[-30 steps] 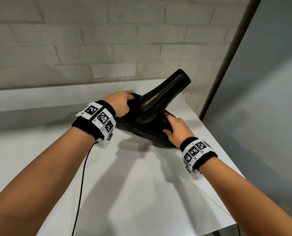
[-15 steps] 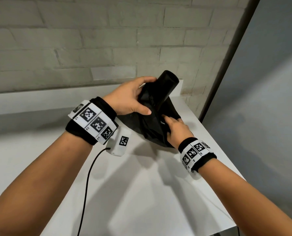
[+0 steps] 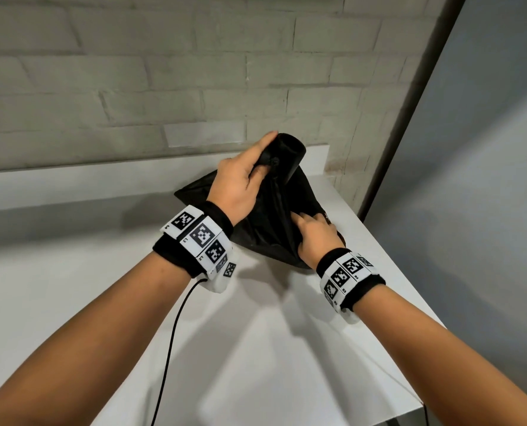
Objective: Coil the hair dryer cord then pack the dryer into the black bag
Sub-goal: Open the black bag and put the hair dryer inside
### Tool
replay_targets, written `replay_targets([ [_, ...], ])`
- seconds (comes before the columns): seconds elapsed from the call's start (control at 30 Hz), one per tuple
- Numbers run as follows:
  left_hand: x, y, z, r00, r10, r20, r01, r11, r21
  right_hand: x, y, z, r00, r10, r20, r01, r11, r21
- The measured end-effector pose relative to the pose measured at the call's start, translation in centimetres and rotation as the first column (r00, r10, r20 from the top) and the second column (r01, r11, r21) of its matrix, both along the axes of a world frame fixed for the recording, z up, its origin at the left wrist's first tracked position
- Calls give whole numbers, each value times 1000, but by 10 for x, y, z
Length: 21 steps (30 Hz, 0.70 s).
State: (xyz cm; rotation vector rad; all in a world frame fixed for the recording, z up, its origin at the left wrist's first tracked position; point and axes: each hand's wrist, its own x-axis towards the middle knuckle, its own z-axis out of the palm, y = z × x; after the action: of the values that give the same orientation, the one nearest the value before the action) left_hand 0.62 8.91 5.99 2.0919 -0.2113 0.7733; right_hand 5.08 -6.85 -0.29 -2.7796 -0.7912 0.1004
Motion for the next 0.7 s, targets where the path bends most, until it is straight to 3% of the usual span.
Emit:
replay_targets([
  [0.23,-9,2,2,983,-181,24,169,953,251,1,-6,-7,999,-22,-29,21,999,-36],
  [0.33,-10,2,0,964,-208,164,138,922,361,0,-9,-7,999,-32,-39,29,998,-62],
  [0.4,-7,2,-2,953,-128,273,54,963,262,-1,-12,-8,1000,-9,14,10,997,-81],
  [0.43,-6,2,-1,965,-53,259,14,989,150,-2,-13,-7,999,11,44,-7,997,-72],
  [0.5,-5,0,-1,991,64,116,-56,995,-77,-2,-13,-6,993,58,105,-55,998,-31],
  [0.57,-2,-3,-5,990,138,27,-130,970,-206,-1,-14,-5,979,110,171,-113,994,8],
  [0.7,0,-7,-6,994,88,64,-53,905,-422,0,-16,-2,960,174,221,-186,982,35],
])
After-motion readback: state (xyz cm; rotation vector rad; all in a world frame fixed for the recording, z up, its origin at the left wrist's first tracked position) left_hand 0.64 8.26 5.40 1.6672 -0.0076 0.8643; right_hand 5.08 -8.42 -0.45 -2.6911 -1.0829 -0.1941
